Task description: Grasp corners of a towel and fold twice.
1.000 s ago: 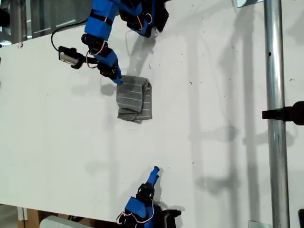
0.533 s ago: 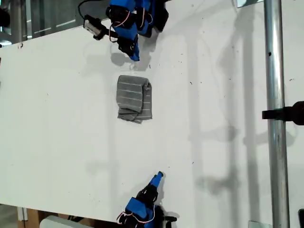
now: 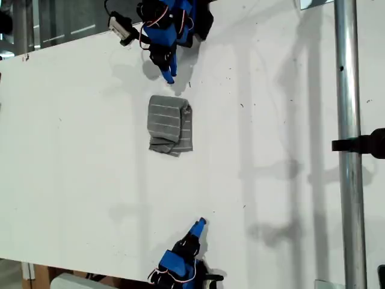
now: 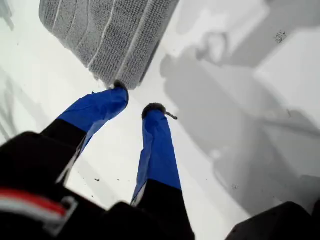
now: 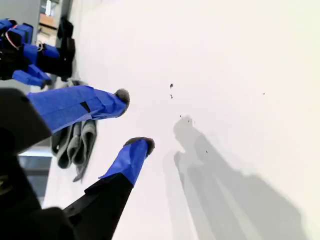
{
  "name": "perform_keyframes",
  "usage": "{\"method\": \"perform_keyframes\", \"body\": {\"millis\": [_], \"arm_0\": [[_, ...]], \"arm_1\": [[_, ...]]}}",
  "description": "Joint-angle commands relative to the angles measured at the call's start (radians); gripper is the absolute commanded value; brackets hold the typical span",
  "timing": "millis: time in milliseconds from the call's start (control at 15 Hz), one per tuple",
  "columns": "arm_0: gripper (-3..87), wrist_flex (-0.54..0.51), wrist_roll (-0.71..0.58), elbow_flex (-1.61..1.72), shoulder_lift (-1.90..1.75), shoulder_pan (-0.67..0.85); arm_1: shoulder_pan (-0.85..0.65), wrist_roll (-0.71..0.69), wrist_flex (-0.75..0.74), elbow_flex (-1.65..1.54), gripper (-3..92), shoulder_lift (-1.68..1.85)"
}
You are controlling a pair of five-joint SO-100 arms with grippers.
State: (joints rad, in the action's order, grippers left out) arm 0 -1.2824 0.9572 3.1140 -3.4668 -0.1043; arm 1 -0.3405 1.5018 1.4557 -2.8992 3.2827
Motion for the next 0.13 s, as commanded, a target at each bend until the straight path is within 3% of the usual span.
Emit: {"method": "perform_keyframes", "body": {"millis": [0, 67], "arm_0": [[13.7, -0.005, -0.003, 0.005, -0.006, 0.000], [13.1, -0.005, -0.003, 0.005, -0.006, 0.000]], "arm_1": [[0.009, -0.011, 0.009, 0.009, 11.7, 0.005], [0.009, -0.011, 0.009, 0.009, 11.7, 0.005]]}}
